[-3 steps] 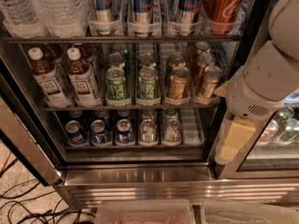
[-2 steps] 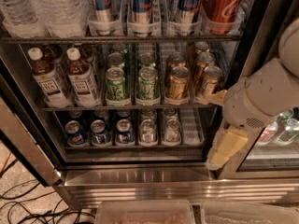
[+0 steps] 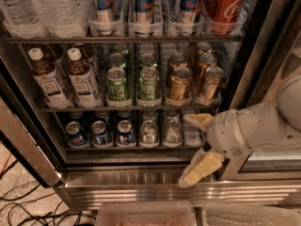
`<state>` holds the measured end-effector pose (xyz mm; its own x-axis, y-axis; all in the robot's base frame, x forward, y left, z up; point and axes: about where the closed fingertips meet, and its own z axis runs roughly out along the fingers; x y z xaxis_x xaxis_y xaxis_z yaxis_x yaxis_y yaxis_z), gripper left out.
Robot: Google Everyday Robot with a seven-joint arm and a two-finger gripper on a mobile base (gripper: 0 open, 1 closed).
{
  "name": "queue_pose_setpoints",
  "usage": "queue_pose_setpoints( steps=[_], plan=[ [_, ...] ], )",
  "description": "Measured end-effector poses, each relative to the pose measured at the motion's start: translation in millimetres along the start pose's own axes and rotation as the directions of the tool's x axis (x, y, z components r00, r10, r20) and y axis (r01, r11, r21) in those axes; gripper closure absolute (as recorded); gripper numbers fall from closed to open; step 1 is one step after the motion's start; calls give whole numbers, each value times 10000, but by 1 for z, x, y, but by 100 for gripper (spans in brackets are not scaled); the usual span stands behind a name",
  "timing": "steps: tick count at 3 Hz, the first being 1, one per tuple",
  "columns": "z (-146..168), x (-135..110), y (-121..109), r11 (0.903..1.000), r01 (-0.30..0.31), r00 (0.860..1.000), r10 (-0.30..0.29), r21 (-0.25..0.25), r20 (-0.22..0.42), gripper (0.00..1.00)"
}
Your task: Pick blue plastic bottle from middle shelf of fridge
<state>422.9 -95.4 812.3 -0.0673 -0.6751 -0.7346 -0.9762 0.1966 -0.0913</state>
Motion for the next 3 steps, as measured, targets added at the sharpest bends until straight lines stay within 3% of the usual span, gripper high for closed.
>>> queue_pose_setpoints(
  steps=[1, 2, 3],
  plan=[
    [18, -31, 17, 9903, -1166, 9707, 1297, -754, 2022, 0],
    [15, -58, 26, 9660, -2299, 9014, 2573, -1186, 3483, 0],
    [3, -79, 31, 9573, -2550, 8421, 2892, -1364, 4553, 0]
  ],
)
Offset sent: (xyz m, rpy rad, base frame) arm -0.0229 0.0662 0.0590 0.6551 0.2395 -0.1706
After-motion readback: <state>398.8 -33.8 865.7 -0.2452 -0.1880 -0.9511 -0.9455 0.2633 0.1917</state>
